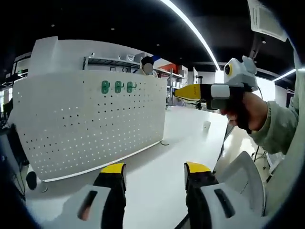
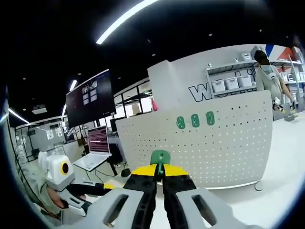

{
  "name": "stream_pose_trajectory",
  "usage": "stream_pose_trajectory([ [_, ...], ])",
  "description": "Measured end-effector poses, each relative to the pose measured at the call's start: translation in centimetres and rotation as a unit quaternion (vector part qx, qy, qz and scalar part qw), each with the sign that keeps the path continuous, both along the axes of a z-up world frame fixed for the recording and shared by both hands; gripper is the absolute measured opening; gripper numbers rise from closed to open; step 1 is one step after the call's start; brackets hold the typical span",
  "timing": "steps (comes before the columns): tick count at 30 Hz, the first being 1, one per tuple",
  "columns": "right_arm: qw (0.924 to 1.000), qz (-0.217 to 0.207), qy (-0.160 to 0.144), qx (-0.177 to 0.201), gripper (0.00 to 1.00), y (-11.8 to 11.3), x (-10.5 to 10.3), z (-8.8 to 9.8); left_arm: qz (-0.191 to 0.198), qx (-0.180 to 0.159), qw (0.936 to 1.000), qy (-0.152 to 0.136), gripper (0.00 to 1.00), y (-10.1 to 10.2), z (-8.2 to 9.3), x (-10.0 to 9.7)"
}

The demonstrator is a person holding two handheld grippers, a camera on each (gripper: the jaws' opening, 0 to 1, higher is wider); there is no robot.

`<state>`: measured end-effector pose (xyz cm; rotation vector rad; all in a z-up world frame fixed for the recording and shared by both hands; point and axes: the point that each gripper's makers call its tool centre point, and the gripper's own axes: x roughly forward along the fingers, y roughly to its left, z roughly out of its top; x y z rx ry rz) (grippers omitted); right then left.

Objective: Insert the hook assembly into the mounting plate slot until the hook locks in place.

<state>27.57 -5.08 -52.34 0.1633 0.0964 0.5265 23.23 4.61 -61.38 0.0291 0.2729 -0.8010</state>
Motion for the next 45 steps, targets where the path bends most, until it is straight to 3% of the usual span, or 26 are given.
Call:
stream_pose_trajectory([
  [14, 0.9953, -0.071, -0.04, -0.053, 0.02, -4.7, 5.2, 1.3, 0.022, -0.001, 0.9997, -0.012, 0.5, 1.5, 0.0, 0.2],
  [22, 0.9887, -0.099, -0.054, -0.099, 0.01, -6.4, 8.1, 0.7, 0.037, -0.007, 0.9991, -0.018, 0.49, 2.1, -0.1, 0.4],
  [45, 0.9811, -0.148, -0.079, -0.096, 0.02, -9.4, 14.7, 2.5, 0.055, 0.001, 0.9978, -0.038, 0.49, 3.1, 0.0, 2.0],
])
